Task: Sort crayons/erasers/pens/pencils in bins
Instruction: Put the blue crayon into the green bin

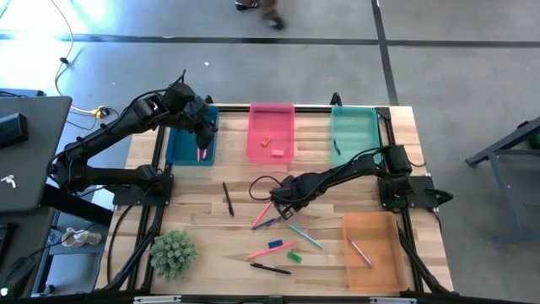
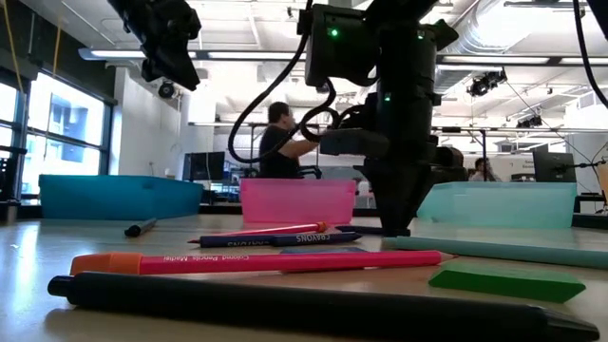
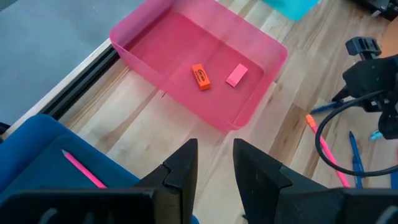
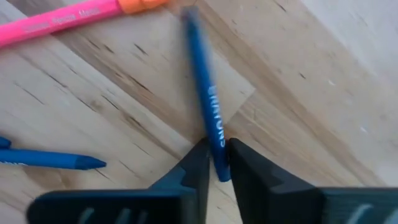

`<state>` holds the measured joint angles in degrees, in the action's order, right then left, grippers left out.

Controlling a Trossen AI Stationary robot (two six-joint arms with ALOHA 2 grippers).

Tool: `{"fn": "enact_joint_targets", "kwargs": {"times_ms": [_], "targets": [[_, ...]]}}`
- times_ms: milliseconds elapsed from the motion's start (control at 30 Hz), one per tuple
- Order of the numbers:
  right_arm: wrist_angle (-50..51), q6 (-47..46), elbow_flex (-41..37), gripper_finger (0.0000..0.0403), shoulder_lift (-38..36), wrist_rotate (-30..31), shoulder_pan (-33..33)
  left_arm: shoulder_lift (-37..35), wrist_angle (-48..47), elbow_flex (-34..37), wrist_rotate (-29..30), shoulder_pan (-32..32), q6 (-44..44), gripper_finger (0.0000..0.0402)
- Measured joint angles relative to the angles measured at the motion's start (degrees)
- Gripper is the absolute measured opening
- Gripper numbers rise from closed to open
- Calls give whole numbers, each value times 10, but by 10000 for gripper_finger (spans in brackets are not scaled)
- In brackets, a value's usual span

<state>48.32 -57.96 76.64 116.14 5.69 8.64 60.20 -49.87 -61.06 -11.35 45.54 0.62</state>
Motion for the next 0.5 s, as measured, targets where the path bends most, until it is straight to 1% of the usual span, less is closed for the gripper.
{"fn": "enact_joint_targets", "kwargs": {"times_ms": [133,200,500], "targets": [[1,17,0,14,0,-4,0,0,0,0,0,0,0,90],[1,26,0,6,0,-6,0,0,0,0,0,0,0,90],[0,56,-2,7,-3,-13,0,0,0,0,0,0,-3,90]]}}
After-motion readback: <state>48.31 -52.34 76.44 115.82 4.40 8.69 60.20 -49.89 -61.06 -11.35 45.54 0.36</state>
